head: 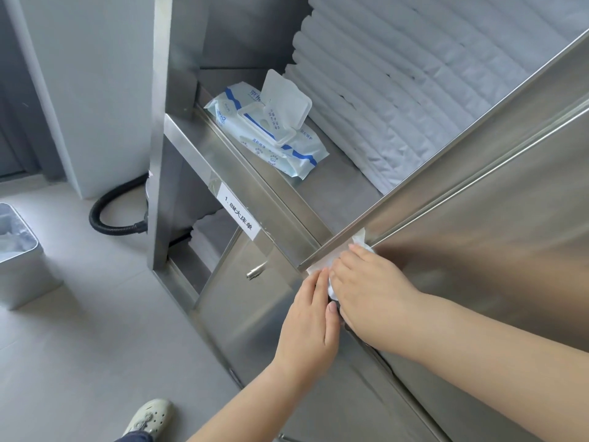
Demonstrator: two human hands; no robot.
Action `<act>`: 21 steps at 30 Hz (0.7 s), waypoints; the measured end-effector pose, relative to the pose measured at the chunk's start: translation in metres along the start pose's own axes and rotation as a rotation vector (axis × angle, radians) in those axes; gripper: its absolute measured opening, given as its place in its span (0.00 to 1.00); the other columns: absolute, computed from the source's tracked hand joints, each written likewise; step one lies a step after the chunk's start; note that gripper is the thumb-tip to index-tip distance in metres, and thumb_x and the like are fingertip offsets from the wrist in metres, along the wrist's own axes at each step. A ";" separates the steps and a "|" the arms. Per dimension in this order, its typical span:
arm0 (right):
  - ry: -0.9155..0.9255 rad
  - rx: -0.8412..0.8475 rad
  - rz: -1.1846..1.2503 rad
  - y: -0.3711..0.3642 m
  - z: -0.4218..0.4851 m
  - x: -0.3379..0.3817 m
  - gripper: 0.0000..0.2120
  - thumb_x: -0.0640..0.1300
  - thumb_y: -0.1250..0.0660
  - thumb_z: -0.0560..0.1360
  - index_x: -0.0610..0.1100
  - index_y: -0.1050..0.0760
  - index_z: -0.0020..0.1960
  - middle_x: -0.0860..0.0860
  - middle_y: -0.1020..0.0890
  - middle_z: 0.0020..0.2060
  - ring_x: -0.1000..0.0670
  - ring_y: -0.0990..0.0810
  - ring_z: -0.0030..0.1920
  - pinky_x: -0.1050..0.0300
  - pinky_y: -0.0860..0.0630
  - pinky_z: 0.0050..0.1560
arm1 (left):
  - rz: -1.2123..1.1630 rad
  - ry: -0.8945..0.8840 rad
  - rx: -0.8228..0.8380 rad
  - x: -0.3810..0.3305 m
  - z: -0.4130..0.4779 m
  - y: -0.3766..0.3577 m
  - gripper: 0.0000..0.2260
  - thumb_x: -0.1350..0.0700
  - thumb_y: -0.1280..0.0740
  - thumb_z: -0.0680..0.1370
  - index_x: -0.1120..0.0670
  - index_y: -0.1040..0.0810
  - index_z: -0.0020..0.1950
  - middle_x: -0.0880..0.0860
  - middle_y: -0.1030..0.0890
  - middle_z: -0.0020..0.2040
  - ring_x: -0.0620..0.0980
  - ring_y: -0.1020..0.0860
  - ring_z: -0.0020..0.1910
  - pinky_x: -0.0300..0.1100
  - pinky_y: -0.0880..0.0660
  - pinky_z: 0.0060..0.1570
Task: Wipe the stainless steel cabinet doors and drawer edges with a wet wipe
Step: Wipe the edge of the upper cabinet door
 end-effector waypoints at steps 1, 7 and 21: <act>0.003 0.001 0.003 0.000 0.001 0.000 0.24 0.50 0.51 0.82 0.37 0.39 0.71 0.41 0.32 0.66 0.41 0.39 0.68 0.46 0.56 0.73 | 0.021 0.000 0.014 0.001 0.000 0.000 0.27 0.47 0.57 0.78 0.55 0.40 0.75 0.49 0.37 0.72 0.43 0.41 0.72 0.37 0.41 0.69; -0.001 -0.033 0.032 -0.001 0.002 -0.002 0.24 0.50 0.53 0.82 0.36 0.40 0.72 0.43 0.32 0.64 0.42 0.39 0.67 0.46 0.55 0.73 | 0.123 -0.027 0.029 -0.003 0.000 0.002 0.28 0.49 0.58 0.78 0.58 0.37 0.72 0.50 0.33 0.70 0.45 0.39 0.71 0.50 0.48 0.72; -0.167 -0.467 -0.006 0.014 -0.087 -0.076 0.21 0.41 0.46 0.70 0.36 0.22 0.57 0.45 0.20 0.46 0.43 0.21 0.51 0.48 0.32 0.66 | -0.032 -0.293 -0.037 -0.100 0.026 0.012 0.26 0.48 0.56 0.80 0.56 0.54 0.76 0.53 0.47 0.75 0.45 0.50 0.74 0.40 0.50 0.72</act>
Point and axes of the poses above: each hand's wrist, its own z-axis towards the middle knuckle, its own y-axis out of the back of the hand, x = y × z, the point moved 4 cm from there along z, towards the middle knuckle
